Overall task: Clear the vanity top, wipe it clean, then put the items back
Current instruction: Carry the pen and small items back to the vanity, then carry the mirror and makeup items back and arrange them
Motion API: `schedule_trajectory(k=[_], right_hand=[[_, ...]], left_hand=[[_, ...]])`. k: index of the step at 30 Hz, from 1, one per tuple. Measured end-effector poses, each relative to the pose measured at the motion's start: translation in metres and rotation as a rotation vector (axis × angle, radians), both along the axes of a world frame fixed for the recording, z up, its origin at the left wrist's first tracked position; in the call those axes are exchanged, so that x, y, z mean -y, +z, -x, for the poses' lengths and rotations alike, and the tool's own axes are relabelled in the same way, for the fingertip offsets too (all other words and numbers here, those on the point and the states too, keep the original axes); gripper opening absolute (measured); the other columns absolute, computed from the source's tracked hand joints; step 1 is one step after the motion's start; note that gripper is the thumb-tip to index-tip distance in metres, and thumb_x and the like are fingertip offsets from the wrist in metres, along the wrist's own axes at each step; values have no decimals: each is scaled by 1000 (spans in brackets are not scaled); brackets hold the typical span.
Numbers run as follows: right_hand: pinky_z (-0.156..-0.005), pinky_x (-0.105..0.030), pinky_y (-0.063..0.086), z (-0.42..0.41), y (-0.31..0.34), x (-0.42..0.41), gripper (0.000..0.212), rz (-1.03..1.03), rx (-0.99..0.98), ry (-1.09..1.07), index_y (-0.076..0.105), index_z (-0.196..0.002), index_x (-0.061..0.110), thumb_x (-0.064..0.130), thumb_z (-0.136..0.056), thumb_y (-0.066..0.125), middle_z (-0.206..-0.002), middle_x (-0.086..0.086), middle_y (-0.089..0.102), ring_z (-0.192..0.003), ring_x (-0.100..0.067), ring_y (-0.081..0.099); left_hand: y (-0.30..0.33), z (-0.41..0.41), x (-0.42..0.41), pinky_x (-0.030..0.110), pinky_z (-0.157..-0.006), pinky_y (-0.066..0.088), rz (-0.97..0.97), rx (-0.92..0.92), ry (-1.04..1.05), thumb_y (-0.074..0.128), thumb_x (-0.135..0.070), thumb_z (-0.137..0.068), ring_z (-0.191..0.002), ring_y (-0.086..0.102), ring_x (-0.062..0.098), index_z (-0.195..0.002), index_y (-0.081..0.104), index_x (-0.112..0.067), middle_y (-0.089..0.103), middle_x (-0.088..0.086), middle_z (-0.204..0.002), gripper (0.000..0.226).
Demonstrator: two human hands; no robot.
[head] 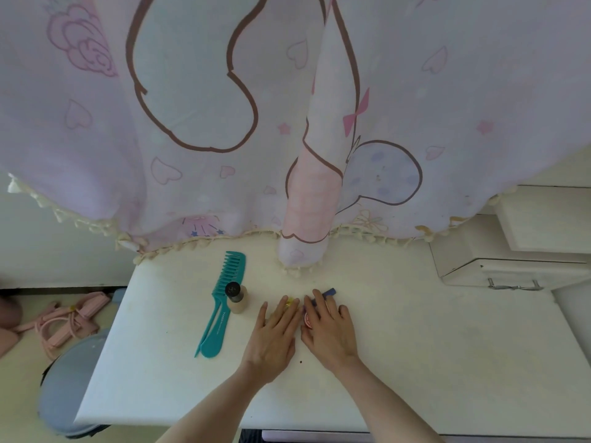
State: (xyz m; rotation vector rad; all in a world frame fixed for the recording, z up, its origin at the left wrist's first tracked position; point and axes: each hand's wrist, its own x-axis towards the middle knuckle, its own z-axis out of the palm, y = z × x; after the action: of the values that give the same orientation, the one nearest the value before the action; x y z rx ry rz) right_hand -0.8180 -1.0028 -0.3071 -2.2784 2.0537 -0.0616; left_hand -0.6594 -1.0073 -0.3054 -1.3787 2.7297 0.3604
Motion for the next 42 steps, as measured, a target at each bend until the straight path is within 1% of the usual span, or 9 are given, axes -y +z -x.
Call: schedule_trajectory(k=[5, 15, 20, 24, 28, 32, 36, 40, 42], right_hand=[[-103, -44, 27, 4, -2, -5, 47, -65, 20, 21, 58, -125, 15, 32, -87, 36, -136, -11, 53, -129, -31, 46], [-101, -53, 39, -1, 2, -2, 50, -161, 28, -15, 58, -125, 13, 35, -87, 34, -133, -10, 55, -124, -31, 50], [-95, -49, 45, -16, 6, 14, 50, -214, 61, 65, 62, -122, 16, 34, -84, 34, -128, -6, 60, -120, -27, 55], [-96, -50, 44, -20, 9, 21, 53, -216, 61, 131, 61, -123, 18, 39, -82, 35, -130, -7, 59, -121, -26, 54], [-104, -48, 38, -7, 11, 13, 60, -204, 44, 164, 52, -130, 20, 41, -77, 37, -132, -8, 57, -122, -28, 53], [-102, -45, 24, 14, 13, 1, 63, -218, 34, 122, 36, -134, 18, 41, -76, 34, -135, -11, 54, -124, -29, 52], [-109, -45, 14, 33, 22, -4, 63, -172, 2, 81, 36, -136, 16, 42, -79, 34, -136, -12, 52, -124, -33, 50], [-110, -45, 8, 48, 39, -5, 62, -110, -30, 6, 36, -137, 19, 42, -80, 35, -136, -13, 52, -126, -34, 48], [-110, -47, 10, 57, 53, -8, 61, -48, -36, -55, 39, -138, 20, 42, -80, 37, -140, -14, 48, -129, -35, 42]], left_hand=[[-2, 5, 2, 53, -107, 28, -50, 52, 112, 33, -37, -85, -130, 42, 27, -137, 37, -13, 50, 8, -138, 58], [1, 5, 13, 54, -89, 46, -101, 101, 313, 10, -56, -94, -119, 53, 34, -124, 58, -1, 56, 17, -129, 78], [1, 5, 9, 46, -109, 27, -59, 72, 252, 34, -48, -81, -119, 53, 34, -124, 58, -1, 55, 18, -130, 68], [4, -2, 8, 41, -108, 8, -83, 89, 243, 34, -42, -82, -123, 49, 36, -127, 54, 0, 52, 19, -133, 64], [3, -9, 9, 43, -108, 12, -74, 130, 213, 34, -41, -77, -125, 46, 37, -127, 53, 1, 50, 21, -134, 68], [8, -9, 7, 50, -100, 42, -30, 88, 256, 33, -45, -76, -124, 48, 35, -127, 56, -3, 50, 19, -135, 70], [28, -3, 7, 49, -113, 10, 95, 151, 248, 34, -45, -90, -142, 7, 31, -146, 10, -12, 3, 12, -152, 70], [47, 12, 13, 49, -110, 27, 155, 85, 159, 36, -42, -82, -128, 45, 30, -132, 52, -11, 49, 12, -137, 61], [59, 22, 16, 46, -112, 16, 229, 15, 65, 37, -39, -82, -131, 41, 30, -136, 44, -10, 46, 12, -140, 61]])
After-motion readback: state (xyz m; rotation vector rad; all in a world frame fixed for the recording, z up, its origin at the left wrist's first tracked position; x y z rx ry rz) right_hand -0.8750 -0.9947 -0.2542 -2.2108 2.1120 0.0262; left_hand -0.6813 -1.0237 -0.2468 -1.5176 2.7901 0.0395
